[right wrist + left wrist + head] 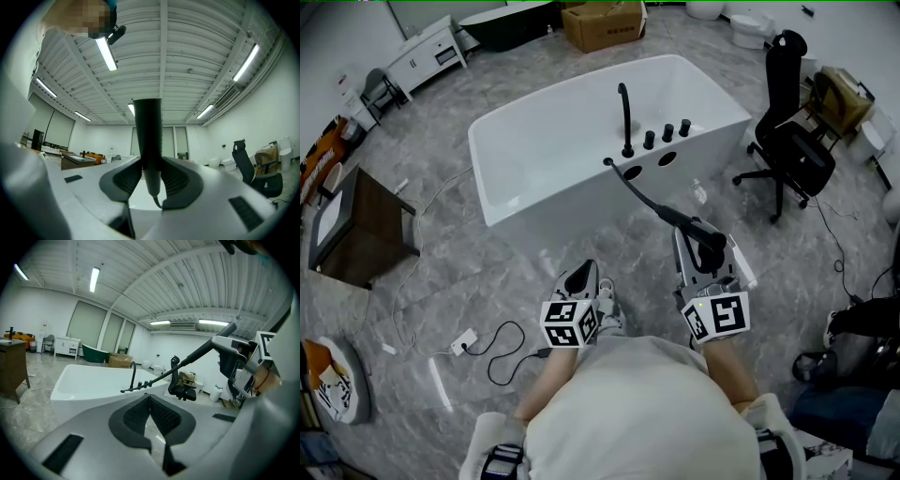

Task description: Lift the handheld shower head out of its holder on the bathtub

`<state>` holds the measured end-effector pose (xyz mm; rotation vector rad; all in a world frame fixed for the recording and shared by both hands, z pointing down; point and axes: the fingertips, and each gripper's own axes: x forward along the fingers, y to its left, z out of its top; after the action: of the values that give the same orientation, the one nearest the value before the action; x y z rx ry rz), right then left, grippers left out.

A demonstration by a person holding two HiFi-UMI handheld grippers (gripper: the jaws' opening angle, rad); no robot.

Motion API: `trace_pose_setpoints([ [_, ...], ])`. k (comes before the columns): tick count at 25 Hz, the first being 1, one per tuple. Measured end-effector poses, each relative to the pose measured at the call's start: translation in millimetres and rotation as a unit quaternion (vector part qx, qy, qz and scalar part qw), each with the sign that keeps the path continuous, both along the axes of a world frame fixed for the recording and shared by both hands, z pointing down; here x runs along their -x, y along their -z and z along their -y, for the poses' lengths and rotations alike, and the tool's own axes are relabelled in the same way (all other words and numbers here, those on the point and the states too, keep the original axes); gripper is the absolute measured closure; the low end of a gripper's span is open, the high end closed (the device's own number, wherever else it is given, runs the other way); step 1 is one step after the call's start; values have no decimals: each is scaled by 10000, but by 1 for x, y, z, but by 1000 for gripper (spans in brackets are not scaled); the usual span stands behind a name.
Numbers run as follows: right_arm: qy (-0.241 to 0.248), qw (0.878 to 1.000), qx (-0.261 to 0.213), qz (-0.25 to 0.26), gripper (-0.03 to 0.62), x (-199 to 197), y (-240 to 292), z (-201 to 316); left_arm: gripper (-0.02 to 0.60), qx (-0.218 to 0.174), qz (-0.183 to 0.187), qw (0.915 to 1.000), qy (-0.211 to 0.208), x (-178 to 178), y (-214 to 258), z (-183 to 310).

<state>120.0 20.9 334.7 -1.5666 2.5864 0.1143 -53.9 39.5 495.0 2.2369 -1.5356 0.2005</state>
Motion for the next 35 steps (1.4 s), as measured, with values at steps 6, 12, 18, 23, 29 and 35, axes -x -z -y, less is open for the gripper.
trace_pose_setpoints([
  [6, -52, 10000, 69, 34, 456, -4, -7, -2, 560, 2, 0, 10000, -24, -2, -1, -2],
  [12, -8, 10000, 62, 32, 456, -2, -6, -1, 560, 7, -8, 10000, -3, -2, 0, -1],
  [18, 28, 10000, 78, 21, 456, 1, -3, 3, 561, 25, -22, 10000, 33, -1, 2, 1],
  [23, 43, 9999, 89, 49, 456, 0, -4, 6, 560, 47, -35, 10000, 57, 0, -2, 3],
  [29, 65, 9999, 79, 59, 456, 2, -1, 5, 561, 110, -80, 9999, 85, 3, -4, 1],
  [35, 81, 9999, 99, 67, 456, 4, -2, 10, 560, 159, -60, 9998, 88, 6, -8, 5],
])
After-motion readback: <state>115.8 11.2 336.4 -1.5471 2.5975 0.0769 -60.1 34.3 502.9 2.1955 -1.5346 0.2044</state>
